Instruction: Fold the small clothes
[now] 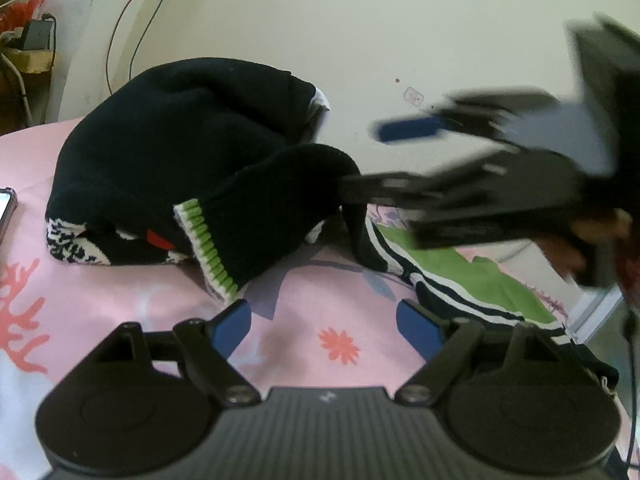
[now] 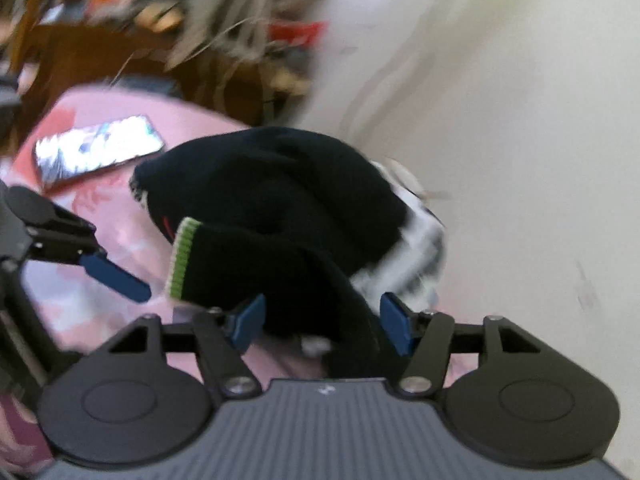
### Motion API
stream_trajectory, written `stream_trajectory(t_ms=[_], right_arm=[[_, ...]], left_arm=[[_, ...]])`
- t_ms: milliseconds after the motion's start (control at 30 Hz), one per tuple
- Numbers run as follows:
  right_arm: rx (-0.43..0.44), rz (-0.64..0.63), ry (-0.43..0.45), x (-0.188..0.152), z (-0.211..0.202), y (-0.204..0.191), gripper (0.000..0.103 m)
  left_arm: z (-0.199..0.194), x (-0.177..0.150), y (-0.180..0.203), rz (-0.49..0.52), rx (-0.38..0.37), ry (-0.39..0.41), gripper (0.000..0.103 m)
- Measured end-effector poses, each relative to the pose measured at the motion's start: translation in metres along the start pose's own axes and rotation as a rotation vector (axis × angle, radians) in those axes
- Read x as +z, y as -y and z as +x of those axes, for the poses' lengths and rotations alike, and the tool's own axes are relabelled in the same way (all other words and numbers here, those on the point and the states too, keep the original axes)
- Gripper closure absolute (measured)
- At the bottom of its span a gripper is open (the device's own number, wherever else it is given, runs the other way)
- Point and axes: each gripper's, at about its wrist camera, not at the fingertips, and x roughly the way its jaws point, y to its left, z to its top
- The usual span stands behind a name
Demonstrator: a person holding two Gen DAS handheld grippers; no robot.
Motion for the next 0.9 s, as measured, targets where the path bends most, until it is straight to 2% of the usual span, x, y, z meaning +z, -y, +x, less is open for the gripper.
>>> stream_trajectory(t_ms=[67,100,200,233,300,367,433,500,533,600,667,700,733,800,900], right_arm=[[-0.005,-0.12,-0.038,0.015,0.025,-0.01,0.049],[-0.01,-0.167,-0.058,0.019,0.039,-0.013,0.054],[-0.029,-0.188,-0.12,0.024,0.069,-0.014,0.103],[-0.042,-0.141,-0.124,0.025,0.071,-0.008,0.103],[-0.039,0.002,-0.071,0.025,0.055,0.013,0.103],[-0.06,0.242,0.013,0.015,0.021,0.055,0.103],[-0.113,0.492,0.109,-0.013,-0.022,0.103,0.103],[-0.189,0.738,0.176,-0.062,-0.065,0.143,0.103],[-0.216,0.832,0.191,-0.087,-0.082,0.154,0.103],[-0.281,0.993,0.188,-0.147,-0.111,0.164,0.103],[-0.337,1.128,0.147,-0.211,-0.13,0.156,0.103],[-0.359,1.2,0.11,-0.244,-0.135,0.148,0.094],[-0.368,1.259,0.08,-0.27,-0.137,0.141,0.056],[-0.417,1.363,0.016,-0.315,-0.142,0.127,0.043],[-0.413,1.453,0.023,-0.359,-0.156,0.117,0.044]], left_arm=[[0.0,0.0,-0.001,-0.007,-0.005,0.0,0.021],[0.0,0.0,-0.002,-0.012,-0.008,0.001,0.021],[-0.002,-0.001,-0.006,-0.034,-0.01,0.0,0.021],[-0.002,-0.001,-0.008,-0.043,-0.012,0.0,0.021],[-0.002,-0.001,-0.009,-0.057,-0.017,-0.002,0.021],[-0.001,0.0,-0.01,-0.063,-0.024,-0.005,0.021],[-0.002,0.0,-0.01,-0.06,-0.033,-0.003,0.02],[-0.004,0.0,-0.008,-0.05,-0.049,0.001,0.02],[-0.004,0.0,-0.008,-0.044,-0.059,-0.001,0.016],[-0.003,0.002,-0.004,-0.019,-0.075,-0.015,0.011],[0.002,0.007,0.009,0.017,-0.085,-0.031,0.011],[0.007,0.014,0.018,0.031,-0.103,-0.044,0.011],[0.014,0.02,0.028,0.036,-0.124,-0.056,0.011],[0.032,0.039,0.048,0.038,-0.151,-0.09,0.011],[0.072,0.065,0.084,0.085,-0.148,-0.123,0.011]])
